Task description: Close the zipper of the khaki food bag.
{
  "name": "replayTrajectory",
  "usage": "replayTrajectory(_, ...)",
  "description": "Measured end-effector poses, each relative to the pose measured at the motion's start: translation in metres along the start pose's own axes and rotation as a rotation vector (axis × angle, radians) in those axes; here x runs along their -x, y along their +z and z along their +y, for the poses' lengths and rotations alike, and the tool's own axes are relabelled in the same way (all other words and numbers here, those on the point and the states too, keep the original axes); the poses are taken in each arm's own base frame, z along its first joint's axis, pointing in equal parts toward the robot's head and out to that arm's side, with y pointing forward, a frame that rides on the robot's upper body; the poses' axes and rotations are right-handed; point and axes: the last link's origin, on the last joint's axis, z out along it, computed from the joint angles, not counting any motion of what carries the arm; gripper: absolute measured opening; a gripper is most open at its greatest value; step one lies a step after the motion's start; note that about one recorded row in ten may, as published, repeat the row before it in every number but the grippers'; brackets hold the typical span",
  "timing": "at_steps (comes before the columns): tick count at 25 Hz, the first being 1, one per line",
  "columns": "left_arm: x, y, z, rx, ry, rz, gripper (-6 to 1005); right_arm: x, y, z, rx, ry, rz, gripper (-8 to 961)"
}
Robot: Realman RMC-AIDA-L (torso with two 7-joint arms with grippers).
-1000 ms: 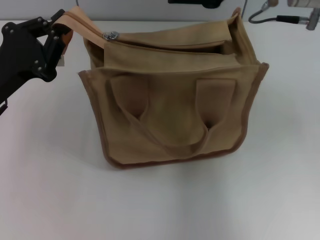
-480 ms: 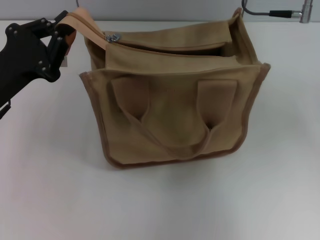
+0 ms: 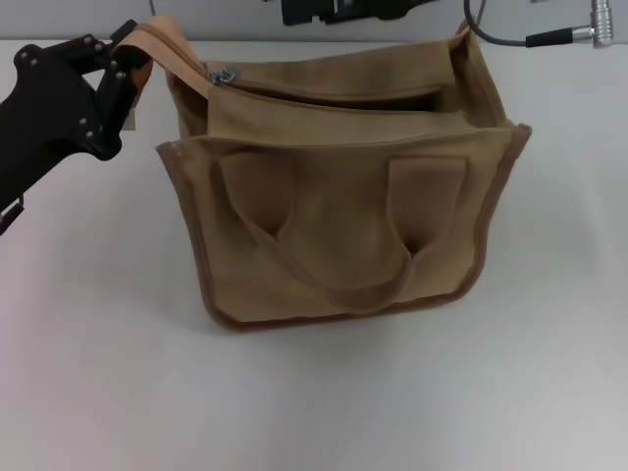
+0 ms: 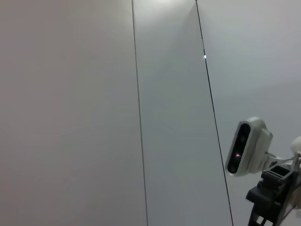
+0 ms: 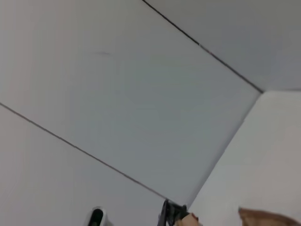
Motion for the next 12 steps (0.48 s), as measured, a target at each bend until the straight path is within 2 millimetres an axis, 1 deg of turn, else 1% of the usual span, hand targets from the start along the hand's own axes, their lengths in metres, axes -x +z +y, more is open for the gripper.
replayTrajectory(2, -0.001, 0.001, 0.001, 0.008, 0.009, 0.007, 64, -0.004, 0.003, 0.0, 0.007, 0.058, 0.013, 621)
replayTrajectory(9, -0.003, 0.004, 0.006, 0.036, 0.011, 0.037, 65, -0.012, 0.015, -0.004, 0.008, 0.106, 0.033, 622)
replayTrajectory(12, -0.004, 0.004, 0.006, 0.043, 0.011, 0.044, 65, -0.012, 0.019, -0.006, -0.003, 0.126, 0.037, 622)
